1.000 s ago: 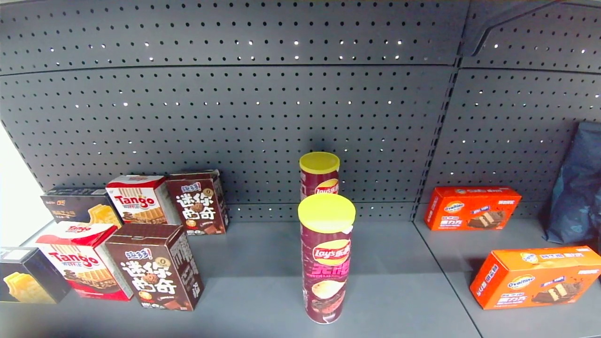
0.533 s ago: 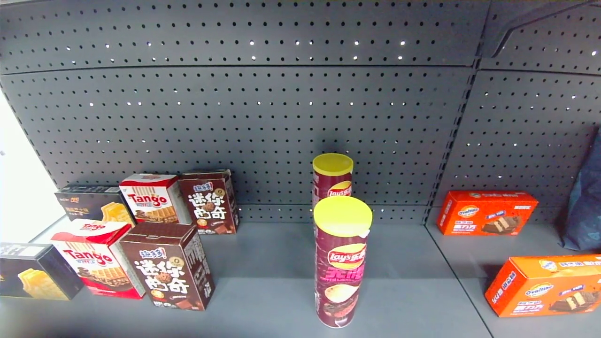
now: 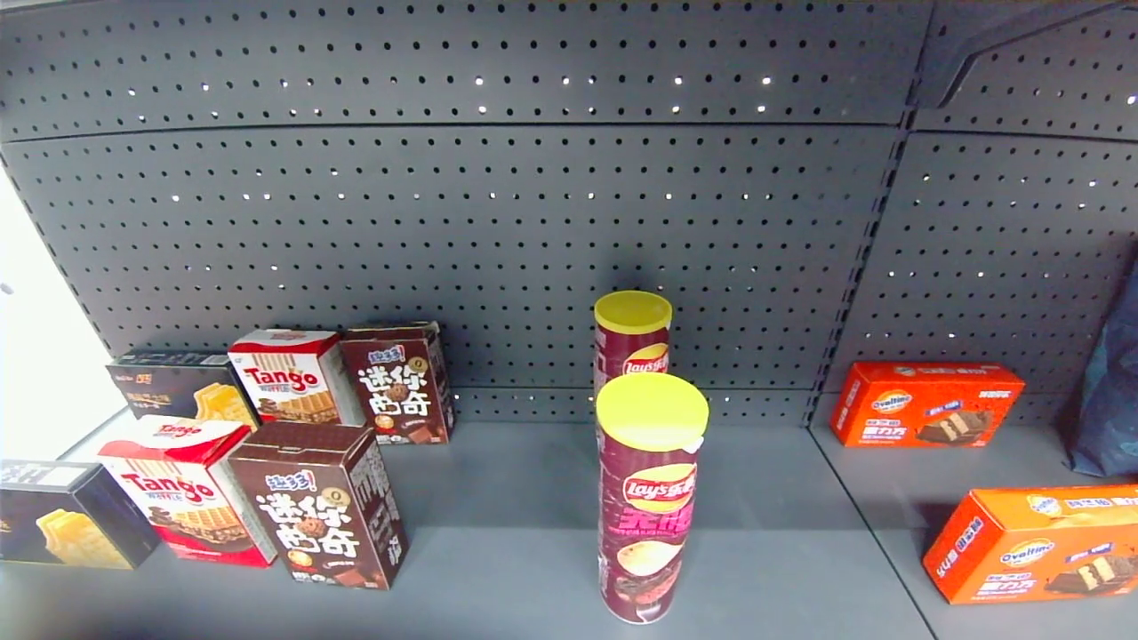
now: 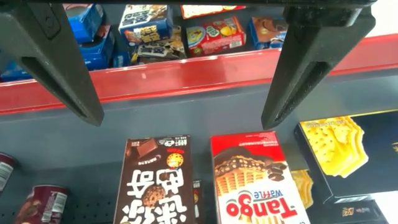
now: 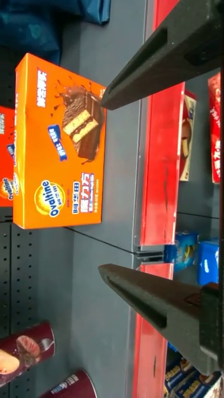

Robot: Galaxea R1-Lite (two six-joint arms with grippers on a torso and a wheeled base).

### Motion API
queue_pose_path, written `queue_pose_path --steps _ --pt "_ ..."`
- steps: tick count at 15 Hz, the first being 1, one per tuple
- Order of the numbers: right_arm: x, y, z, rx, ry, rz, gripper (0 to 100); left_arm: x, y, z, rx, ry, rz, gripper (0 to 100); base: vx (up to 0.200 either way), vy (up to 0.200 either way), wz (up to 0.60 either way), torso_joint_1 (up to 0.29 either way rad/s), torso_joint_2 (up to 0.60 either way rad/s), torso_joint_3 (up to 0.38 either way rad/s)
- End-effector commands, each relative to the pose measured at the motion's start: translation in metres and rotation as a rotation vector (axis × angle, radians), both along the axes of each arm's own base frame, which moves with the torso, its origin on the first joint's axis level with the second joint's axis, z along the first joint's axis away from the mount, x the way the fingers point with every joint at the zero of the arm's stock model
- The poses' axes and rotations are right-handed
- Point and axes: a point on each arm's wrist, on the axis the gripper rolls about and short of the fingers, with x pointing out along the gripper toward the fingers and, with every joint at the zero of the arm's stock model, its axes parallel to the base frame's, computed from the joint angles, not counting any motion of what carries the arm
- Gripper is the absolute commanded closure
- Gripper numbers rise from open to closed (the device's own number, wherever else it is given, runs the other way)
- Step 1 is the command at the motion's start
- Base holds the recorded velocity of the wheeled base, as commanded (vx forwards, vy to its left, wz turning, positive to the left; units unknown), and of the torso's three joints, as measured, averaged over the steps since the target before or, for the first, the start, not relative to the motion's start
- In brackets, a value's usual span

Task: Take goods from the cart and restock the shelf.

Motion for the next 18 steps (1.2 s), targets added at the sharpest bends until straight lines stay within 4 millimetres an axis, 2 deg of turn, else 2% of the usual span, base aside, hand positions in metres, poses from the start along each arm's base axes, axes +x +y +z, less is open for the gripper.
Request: queue_pose_path --steps 1,3,5,14,16,18 --pt "0.0000 0.0000 0.0000 0.000 -0.001 0.000 0 0.0000 0.0000 -0.0002 0.000 0.000 0.001 0 0.000 0.000 0.00 0.000 0.00 0.000" --pt "-0.0001 0.0000 0.0004 0.000 -0.002 0.000 0 -0.0001 0.0000 0.0002 0.000 -0.001 0.001 0 0.000 0.000 0.00 0.000 0.00 0.000" --pt "0.0000 0.0000 0.0000 -0.002 -0.001 0.000 0 -0.0001 0.0000 0.0002 0.000 -0.001 0.001 0 0.000 0.000 -0.60 0.002 0.00 0.005" --pt "0.0000 0.0000 0.0000 0.000 -0.001 0.000 0 -0.0001 0.0000 0.0002 -0.005 -0.001 0.002 0 0.000 0.000 0.00 0.000 0.00 0.000" --pt "0.0000 0.0000 0.0000 0.000 -0.001 0.000 0 -0.0001 0.0000 0.0002 -0.003 -0.001 0.002 0 -0.200 0.000 0.00 0.000 0.00 0.002" --pt "0.0000 0.0000 0.0000 0.000 -0.001 0.000 0 -0.0001 0.0000 0.0002 -0.003 -0.001 0.001 0 0.000 0.000 0.00 0.000 0.00 0.000"
